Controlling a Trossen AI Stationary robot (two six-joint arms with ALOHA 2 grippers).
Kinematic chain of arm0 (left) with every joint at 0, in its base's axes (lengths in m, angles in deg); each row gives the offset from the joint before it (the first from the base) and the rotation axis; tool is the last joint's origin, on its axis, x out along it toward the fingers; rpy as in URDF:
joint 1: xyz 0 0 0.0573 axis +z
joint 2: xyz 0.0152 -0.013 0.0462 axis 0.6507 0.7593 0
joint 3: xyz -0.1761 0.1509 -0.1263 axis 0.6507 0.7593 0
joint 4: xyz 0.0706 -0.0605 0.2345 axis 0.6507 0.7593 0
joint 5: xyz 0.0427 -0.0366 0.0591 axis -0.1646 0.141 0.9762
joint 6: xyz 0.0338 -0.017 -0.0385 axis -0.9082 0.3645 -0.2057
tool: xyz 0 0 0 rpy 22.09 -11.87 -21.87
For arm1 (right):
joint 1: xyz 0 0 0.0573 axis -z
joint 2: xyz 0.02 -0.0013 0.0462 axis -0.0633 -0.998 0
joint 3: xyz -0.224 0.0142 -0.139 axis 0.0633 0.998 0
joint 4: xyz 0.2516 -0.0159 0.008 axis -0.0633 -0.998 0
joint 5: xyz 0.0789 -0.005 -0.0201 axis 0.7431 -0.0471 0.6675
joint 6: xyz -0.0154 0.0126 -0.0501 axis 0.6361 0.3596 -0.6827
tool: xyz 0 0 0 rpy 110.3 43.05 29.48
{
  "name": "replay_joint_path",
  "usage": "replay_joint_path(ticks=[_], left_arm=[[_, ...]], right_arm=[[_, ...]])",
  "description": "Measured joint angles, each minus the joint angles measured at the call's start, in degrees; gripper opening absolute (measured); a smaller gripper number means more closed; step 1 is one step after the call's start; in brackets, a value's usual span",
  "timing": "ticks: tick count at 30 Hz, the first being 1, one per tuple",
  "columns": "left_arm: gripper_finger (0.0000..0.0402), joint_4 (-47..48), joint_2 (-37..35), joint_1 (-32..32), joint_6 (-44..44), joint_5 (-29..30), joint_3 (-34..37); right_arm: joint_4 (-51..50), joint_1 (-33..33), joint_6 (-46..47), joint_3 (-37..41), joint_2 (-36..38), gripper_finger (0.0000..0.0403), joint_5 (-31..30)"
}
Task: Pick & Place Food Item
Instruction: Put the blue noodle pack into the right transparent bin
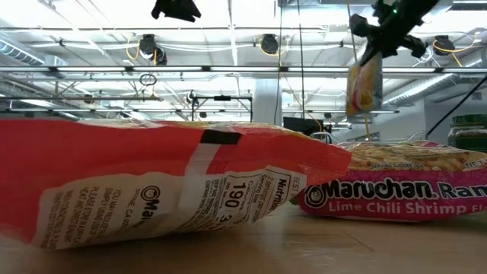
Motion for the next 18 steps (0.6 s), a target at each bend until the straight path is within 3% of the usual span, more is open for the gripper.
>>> replay_joint_path(ticks=[8,14,18], left_arm=[[0.0157,-0.4,2.6,0.0,1.8,-0.5,0.0],[0.0157,-0.4,5.1,-0.2,2.2,-5.9,0.0],[0.0157,-0.4,5.8,-0.2,3.2,-6.2,0.0]], right_arm=[[-0.2,0.0,4.4,7.7,4.3,0.0000,-7.1],[-0.6,0.0,5.5,11.5,5.6,0.0000,-9.9],[-0.8,0.0,6.2,13.4,6.9,0.0000,-11.6]])
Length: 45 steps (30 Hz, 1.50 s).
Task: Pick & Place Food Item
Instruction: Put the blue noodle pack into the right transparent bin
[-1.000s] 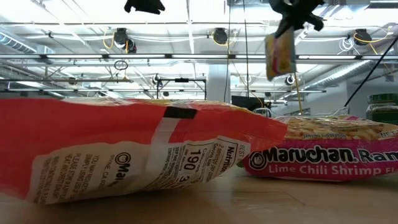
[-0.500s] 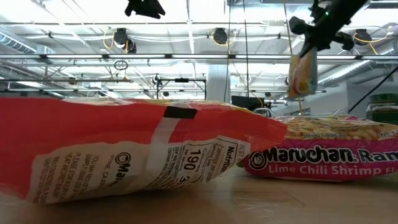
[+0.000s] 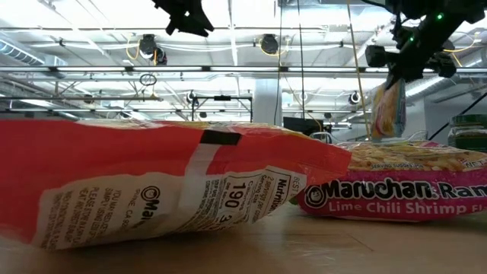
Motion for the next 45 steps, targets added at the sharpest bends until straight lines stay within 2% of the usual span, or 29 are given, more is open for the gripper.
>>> replay_joint_path(ticks=[11,23,31,37,45], left_arm=[[0.0157,-2.0,0.2,0.0,0.0,-0.5,0.0],[0.0157,-1.8,0.2,0.0,0.7,-1.4,0.0],[0.0157,-1.8,0.2,0.0,1.1,-1.4,0.0],[0.0157,-1.8,0.2,0.0,1.3,-1.4,0.0],[0.0157,-1.8,0.2,0.0,1.5,-1.4,0.0]], right_arm=[[0.1,0.0,4.1,5.8,2.7,0.0000,-4.2],[1.7,3.7,4.5,10.2,2.6,0.0000,-4.4],[9.1,8.5,-2.7,10.3,2.6,0.0000,-4.0],[8.7,10.4,-6.4,10.3,2.6,0.0000,-2.2],[9.0,10.7,-4.9,13.0,2.2,0.0000,-0.8]])
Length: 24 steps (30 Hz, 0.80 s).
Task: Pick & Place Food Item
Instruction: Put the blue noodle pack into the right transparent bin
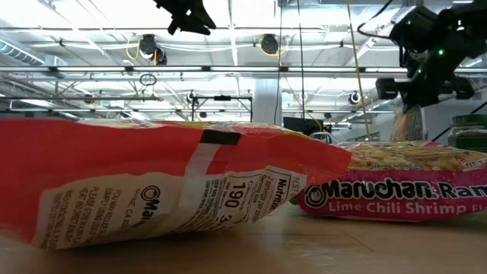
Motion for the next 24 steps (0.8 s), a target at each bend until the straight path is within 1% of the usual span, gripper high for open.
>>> replay_joint_path(ticks=[3,5,10,15,24], left_arm=[[0.0157,0.0,0.0,0.0,0.2,0.0,0.0],[0.0157,0.0,0.0,0.0,0.6,0.0,0.0],[0.0157,0.0,0.0,0.0,1.1,0.0,0.0],[0.0157,0.0,0.0,0.0,1.3,0.0,0.0],[0.0157,0.0,0.0,0.0,1.5,0.0,0.0]], right_arm=[[0.1,0.0,2.9,1.7,0.0,0.0000,0.1],[0.9,0.0,3.2,2.5,0.0,0.0000,0.8],[3.7,0.0,1.3,3.1,0.0,0.0000,1.5],[3.4,0.0,-1.4,3.1,0.0,0.0000,1.4],[1.2,0.0,-1.6,3.1,0.0,0.0000,1.3]])
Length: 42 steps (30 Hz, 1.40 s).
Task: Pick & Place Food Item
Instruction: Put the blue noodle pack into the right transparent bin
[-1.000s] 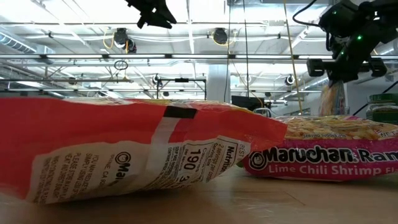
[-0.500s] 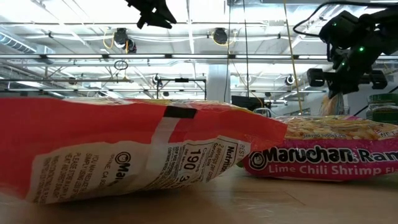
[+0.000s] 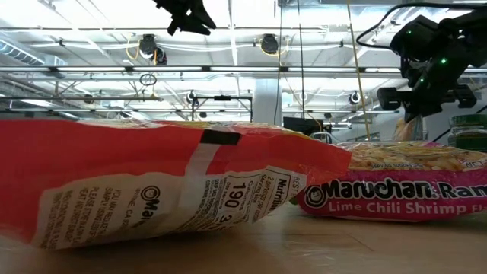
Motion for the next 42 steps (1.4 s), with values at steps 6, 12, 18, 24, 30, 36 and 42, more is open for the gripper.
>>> replay_joint_path(ticks=[6,12,18,24,30,36,42], left_arm=[[0.0157,0.0,0.0,0.0,0.0,0.0,0.0],[0.0157,0.0,0.0,0.0,0.0,0.0,0.0],[0.0157,0.0,0.0,0.0,0.0,0.0,0.0],[0.0157,0.0,0.0,0.0,-0.1,0.0,0.0],[0.0157,0.0,0.0,0.0,-0.1,0.0,0.0],[0.0157,0.0,0.0,0.0,-0.1,0.0,0.0],[0.0157,0.0,0.0,0.0,-0.1,0.0,0.0]], right_arm=[[0.0,0.0,1.4,1.3,0.0,0.0000,0.1],[0.1,0.0,1.9,1.5,0.0,0.0000,0.2],[0.1,0.0,1.2,1.5,0.0,0.0000,0.2],[0.1,0.0,-0.3,1.5,0.0,0.0005,0.2],[0.1,0.0,-1.7,1.5,0.0,0.0038,0.2],[0.3,0.0,-2.1,1.5,0.0,0.0070,0.2],[1.9,0.0,-7.7,-0.1,0.0,0.0082,0.2]])
